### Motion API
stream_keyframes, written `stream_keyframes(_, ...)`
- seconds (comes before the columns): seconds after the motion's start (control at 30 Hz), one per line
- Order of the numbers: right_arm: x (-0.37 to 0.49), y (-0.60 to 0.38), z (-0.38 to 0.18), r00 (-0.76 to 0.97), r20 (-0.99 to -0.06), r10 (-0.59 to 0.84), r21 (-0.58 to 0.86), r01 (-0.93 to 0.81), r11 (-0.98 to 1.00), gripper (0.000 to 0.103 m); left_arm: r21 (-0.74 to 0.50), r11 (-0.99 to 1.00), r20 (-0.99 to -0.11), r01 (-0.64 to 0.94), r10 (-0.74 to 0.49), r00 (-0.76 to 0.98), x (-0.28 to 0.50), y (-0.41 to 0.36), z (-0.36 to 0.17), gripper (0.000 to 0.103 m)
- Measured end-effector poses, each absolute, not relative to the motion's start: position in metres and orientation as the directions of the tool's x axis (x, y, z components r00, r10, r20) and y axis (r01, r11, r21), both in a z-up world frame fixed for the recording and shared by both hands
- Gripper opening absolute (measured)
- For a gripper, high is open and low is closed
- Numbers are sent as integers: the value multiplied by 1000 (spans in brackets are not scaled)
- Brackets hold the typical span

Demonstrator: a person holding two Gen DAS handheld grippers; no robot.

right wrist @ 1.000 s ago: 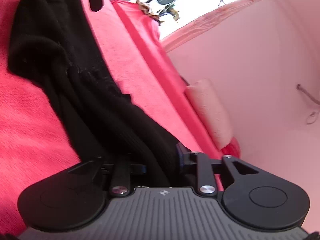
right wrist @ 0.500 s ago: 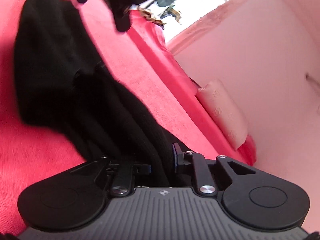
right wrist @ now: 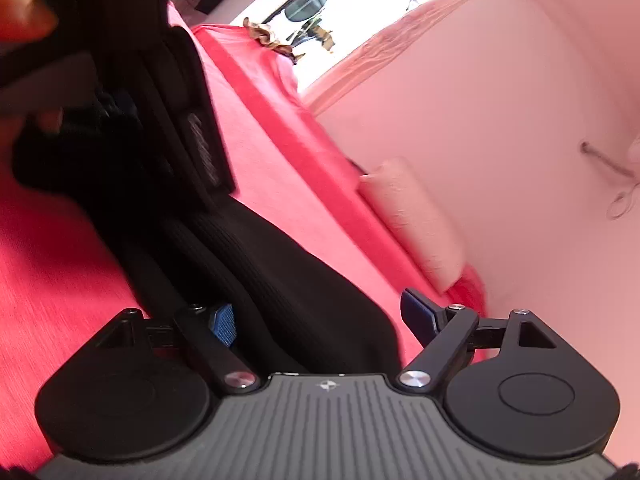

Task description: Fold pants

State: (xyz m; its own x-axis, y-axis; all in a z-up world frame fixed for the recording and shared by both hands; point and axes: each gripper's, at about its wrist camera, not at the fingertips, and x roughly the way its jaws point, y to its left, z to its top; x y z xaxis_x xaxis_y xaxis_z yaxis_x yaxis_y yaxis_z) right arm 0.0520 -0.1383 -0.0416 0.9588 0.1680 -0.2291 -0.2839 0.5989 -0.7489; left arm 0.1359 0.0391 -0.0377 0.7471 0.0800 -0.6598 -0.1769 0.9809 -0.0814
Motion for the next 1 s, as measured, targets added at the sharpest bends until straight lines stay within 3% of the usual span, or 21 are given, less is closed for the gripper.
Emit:
stream_keyframes(0.13,58,-184,-30,965,-238,115,-668,-248,701,90,-77,985,-653,-152,66,754,136,35,-36,103)
stream_keyframes(0.3,89,-203,-10,919,-389,60,-448,-246,859,88,-50,985,-649,-163,92,755,137,31,-35,103)
stream_keyframes(0.47,75,-177,-21,956,-291,27,-639,-215,739,88,-54,985,-650,-162,88,755,137,31,-35,103)
stream_keyframes(0.53,93,-188,-24,962,-272,-31,-630,-153,761,91,-52,986,-649,-160,88,756,136,31,-35,103)
stream_keyframes(0.6,111,-207,-25,934,-338,-112,-563,-106,820,92,-54,986,-648,-158,85,756,136,31,-35,103)
stream_keyframes(0.63,116,-223,-22,914,-397,-90,-486,-127,865,92,-56,986,-648,-155,82,757,136,31,-36,103)
stream_keyframes(0.7,109,-226,-20,903,-421,-84,-449,-127,884,92,-55,987,-648,-153,82,757,136,32,-36,103)
stream_keyframes(0.8,92,-202,-29,919,-390,-57,-584,-199,787,82,-52,986,-649,-156,86,756,136,32,-36,103)
stream_keyframes(0.9,87,-202,-29,943,-318,-100,-662,-145,736,86,-55,986,-649,-156,83,756,136,32,-36,103)
stream_keyframes(0.93,92,-213,-26,935,-336,-108,-621,-134,772,100,-60,986,-648,-153,78,757,136,32,-36,103)
stream_keyframes(1.0,101,-237,-17,870,-487,-70,-453,-183,872,99,-59,986,-648,-155,81,758,135,33,-35,103)
